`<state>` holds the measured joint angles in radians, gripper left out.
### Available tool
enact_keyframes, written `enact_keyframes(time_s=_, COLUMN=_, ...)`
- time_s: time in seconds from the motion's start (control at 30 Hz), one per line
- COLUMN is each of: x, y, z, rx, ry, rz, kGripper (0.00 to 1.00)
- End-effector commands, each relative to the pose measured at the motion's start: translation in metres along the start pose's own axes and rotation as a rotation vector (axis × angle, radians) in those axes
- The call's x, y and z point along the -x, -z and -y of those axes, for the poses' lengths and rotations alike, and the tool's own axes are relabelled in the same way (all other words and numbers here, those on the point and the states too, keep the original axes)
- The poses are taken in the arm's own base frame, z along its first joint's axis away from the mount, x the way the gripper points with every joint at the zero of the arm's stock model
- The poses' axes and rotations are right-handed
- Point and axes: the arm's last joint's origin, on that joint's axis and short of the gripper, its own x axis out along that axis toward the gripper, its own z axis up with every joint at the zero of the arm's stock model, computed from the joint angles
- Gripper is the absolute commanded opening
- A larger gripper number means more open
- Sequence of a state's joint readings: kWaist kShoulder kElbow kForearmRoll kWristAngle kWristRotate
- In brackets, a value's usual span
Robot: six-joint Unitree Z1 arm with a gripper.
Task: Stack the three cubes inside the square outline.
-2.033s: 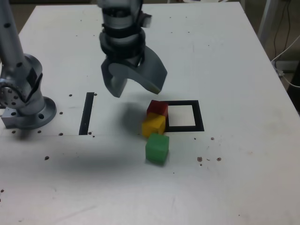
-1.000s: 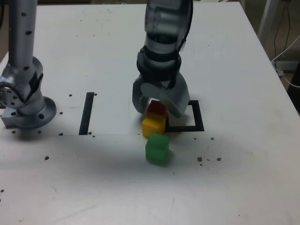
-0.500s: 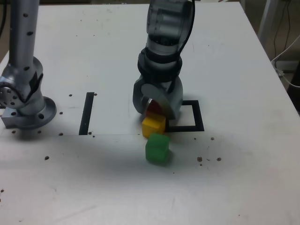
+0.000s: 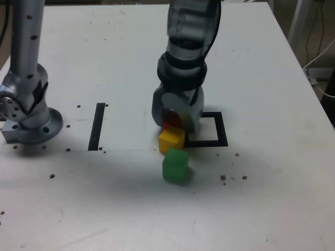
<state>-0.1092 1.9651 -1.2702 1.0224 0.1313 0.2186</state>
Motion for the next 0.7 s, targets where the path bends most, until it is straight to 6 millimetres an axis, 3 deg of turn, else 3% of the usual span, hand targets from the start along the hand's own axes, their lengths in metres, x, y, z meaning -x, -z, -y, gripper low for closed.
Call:
enact_keyframes(time_s=0.0, x=0.004, y=-0.003, z=0.000, rx=0.008, ry=0.000, rz=0.007, kGripper=0.32)
enact_keyframes(time_s=0.3, x=0.021, y=-0.019, z=-0.011, rx=0.077, ry=0.006, rz=0.041, kGripper=0.32)
enact_keyframes(time_s=0.67, x=0.014, y=-0.036, z=-0.021, rx=0.218, ry=0.036, rz=0.037, kGripper=0.32)
